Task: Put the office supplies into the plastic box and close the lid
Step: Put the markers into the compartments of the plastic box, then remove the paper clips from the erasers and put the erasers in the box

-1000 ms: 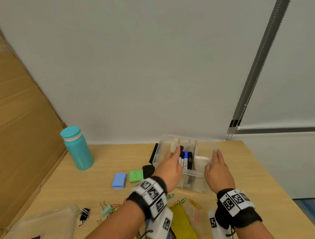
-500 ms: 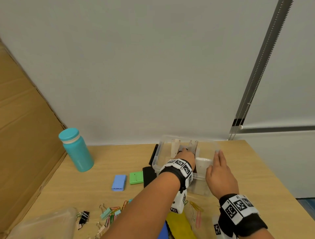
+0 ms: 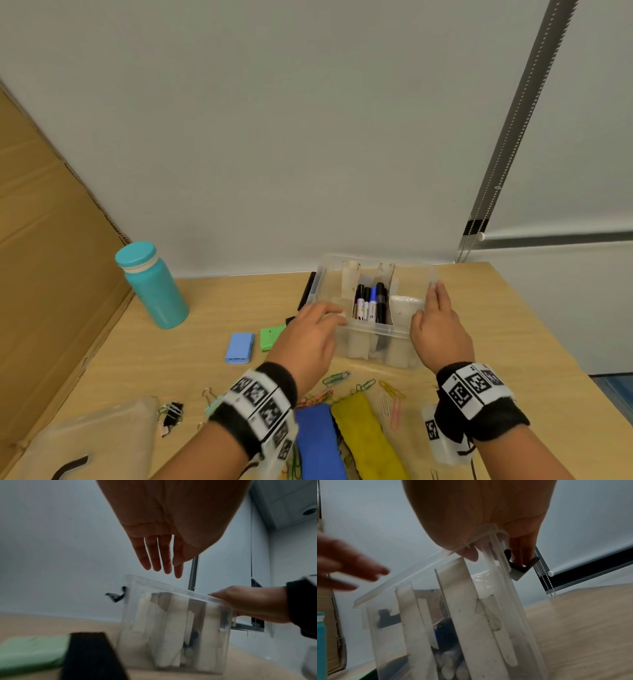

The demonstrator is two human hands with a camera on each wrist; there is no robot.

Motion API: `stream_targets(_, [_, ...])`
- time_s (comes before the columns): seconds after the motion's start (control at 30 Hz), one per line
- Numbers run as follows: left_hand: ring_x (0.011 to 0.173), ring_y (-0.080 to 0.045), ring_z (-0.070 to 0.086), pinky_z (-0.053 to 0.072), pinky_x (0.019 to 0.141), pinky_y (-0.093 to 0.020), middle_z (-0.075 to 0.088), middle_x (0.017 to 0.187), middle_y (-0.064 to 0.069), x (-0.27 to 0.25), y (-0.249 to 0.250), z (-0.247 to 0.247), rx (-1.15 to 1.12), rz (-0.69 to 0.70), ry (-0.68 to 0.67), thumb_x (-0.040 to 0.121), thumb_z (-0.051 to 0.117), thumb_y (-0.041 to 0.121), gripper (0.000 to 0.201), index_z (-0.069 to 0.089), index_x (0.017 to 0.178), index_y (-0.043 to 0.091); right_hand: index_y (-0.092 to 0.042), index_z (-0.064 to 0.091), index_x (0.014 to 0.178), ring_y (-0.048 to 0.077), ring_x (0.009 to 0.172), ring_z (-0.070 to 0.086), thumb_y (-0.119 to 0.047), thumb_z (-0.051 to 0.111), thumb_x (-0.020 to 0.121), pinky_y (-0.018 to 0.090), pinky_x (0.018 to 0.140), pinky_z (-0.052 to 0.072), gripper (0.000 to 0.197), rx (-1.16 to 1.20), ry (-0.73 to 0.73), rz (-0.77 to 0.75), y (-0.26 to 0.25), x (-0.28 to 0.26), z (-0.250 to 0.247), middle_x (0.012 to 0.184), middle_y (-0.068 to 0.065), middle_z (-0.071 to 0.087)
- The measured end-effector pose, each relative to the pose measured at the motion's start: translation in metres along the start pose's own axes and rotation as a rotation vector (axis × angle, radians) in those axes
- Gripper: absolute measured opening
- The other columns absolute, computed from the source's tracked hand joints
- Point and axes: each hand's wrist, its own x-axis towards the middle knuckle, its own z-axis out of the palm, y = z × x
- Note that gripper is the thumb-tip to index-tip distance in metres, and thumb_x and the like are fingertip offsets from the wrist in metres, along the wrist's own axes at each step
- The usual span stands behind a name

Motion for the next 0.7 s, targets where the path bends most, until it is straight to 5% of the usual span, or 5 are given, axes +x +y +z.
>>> stream_targets(0.2, [0.117, -0.011, 0.044, 0.041, 0.097, -0.028, 0.047, 0.129, 0.008, -0.062, -0.03, 0.009, 0.151, -0.094, -0.354, 0.098, 0.039, 0.021, 0.032, 0.052, 0.127, 0.025, -0.013, 0.018, 0.15, 0.037, 0.144, 0.015, -0.022, 0.039, 0.095, 0.051, 0.117, 0.015, 0.059, -0.125, 0.046, -0.066, -0.006, -0.006, -0.006, 0.159, 0.013, 0.009])
stream_targets(0.33, [0.126, -0.018, 0.038, 0.04, 0.1, -0.036, 0.04, 0.139, 0.007, -0.074, -0.034, 0.016, 0.223, -0.039, -0.532, 0.092, 0.044, 0.012, 0.049, 0.042, 0.138, 0.028, -0.015, 0.046, 0.13, 0.027, 0.126, 0.038, -0.017, 0.057, 0.086, 0.043, 0.104, 0.036, 0.045, -0.068, 0.252, -0.424, -0.034, -0.04, -0.016, 0.138, 0.008, 0.041])
stream_targets(0.43, [0.132, -0.02, 0.032, 0.035, 0.105, -0.037, 0.034, 0.147, 0.004, -0.077, -0.028, 0.02, 0.255, 0.057, -0.607, 0.09, 0.047, 0.011, 0.057, 0.035, 0.143, 0.027, -0.025, 0.05, 0.119, 0.008, 0.099, 0.052, -0.026, 0.052, 0.092, 0.023, 0.086, 0.047, 0.028, -0.03, -0.043, -0.581, -0.048, -0.07, -0.01, 0.116, -0.007, 0.052])
stream_targets(0.57, [0.135, -0.021, 0.027, 0.03, 0.108, -0.04, 0.029, 0.15, 0.002, -0.08, -0.021, 0.023, 0.304, 0.133, -0.682, 0.09, 0.053, 0.016, 0.059, 0.033, 0.143, 0.028, -0.027, 0.045, 0.122, 0.017, 0.1, 0.056, -0.04, 0.053, 0.091, 0.032, 0.08, 0.048, 0.035, -0.195, -0.566, -0.5, -0.043, -0.098, 0.011, 0.121, -0.004, 0.05])
stream_targets(0.7, [0.135, -0.023, 0.027, 0.03, 0.109, -0.042, 0.028, 0.15, 0.001, -0.081, -0.02, 0.025, 0.316, 0.156, -0.702, 0.09, 0.053, 0.015, 0.058, 0.034, 0.143, 0.029, -0.027, 0.036, 0.132, 0.023, 0.113, 0.048, -0.062, 0.062, 0.075, 0.037, 0.087, 0.048, 0.071, -0.267, -0.658, -0.433, -0.033, -0.109, 0.027, 0.129, -0.002, 0.032])
